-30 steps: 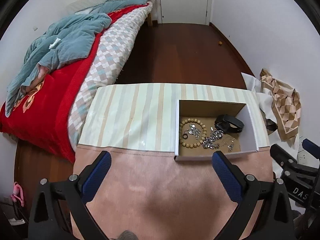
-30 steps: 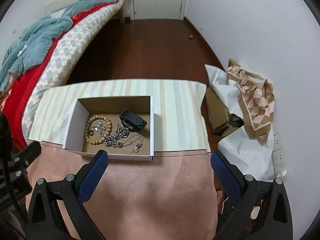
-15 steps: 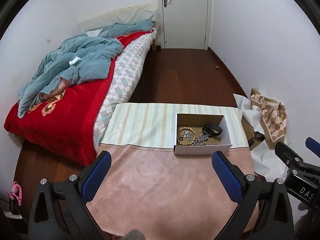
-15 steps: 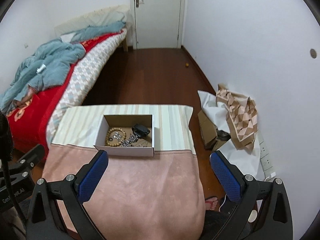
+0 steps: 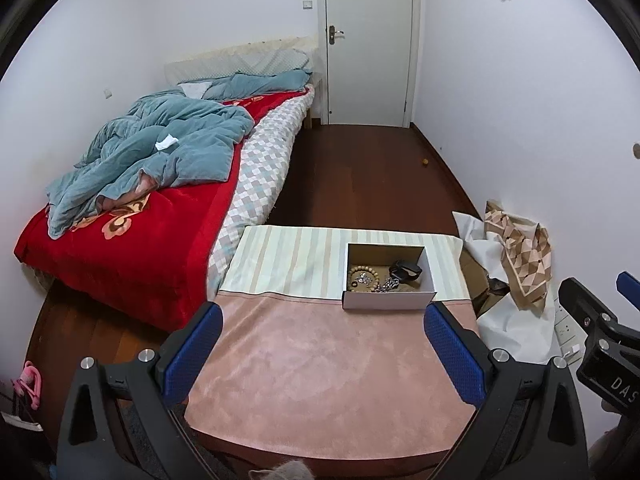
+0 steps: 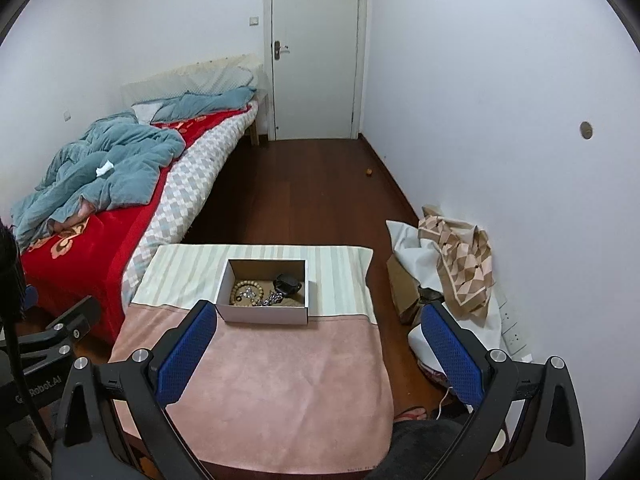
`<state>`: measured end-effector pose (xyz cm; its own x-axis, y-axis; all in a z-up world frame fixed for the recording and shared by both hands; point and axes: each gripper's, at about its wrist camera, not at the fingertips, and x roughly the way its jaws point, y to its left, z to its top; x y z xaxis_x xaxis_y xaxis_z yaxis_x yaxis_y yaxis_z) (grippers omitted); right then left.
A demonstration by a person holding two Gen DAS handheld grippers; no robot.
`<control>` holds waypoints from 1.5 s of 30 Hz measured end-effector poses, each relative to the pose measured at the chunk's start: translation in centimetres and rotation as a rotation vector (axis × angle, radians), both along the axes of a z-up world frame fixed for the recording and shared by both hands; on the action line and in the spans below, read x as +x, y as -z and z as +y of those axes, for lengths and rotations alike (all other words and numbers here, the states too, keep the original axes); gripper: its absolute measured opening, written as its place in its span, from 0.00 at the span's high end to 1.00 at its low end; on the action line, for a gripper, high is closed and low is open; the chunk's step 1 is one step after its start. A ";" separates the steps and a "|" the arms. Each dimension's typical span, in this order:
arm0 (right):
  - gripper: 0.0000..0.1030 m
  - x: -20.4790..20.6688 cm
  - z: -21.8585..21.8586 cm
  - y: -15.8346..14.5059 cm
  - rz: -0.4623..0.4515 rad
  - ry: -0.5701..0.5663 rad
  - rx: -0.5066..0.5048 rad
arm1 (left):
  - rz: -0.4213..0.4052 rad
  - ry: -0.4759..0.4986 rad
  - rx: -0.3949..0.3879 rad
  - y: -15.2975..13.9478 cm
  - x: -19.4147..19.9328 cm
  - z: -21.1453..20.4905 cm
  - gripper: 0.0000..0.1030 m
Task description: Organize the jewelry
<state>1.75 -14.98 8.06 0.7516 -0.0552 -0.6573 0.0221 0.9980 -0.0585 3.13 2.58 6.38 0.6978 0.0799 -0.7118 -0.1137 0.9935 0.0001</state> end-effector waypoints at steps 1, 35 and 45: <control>0.00 -0.5 0.0 -0.3 -0.005 0.001 0.002 | -0.003 0.000 0.001 -0.2 -0.3 0.0 0.00; 0.00 6.7 0.1 2.0 0.087 0.037 -0.035 | 0.076 -0.015 0.010 1.5 6.0 -0.7 0.00; 0.00 8.7 0.4 4.2 0.150 0.034 -0.042 | 0.135 -0.016 0.009 3.2 7.4 -0.6 0.00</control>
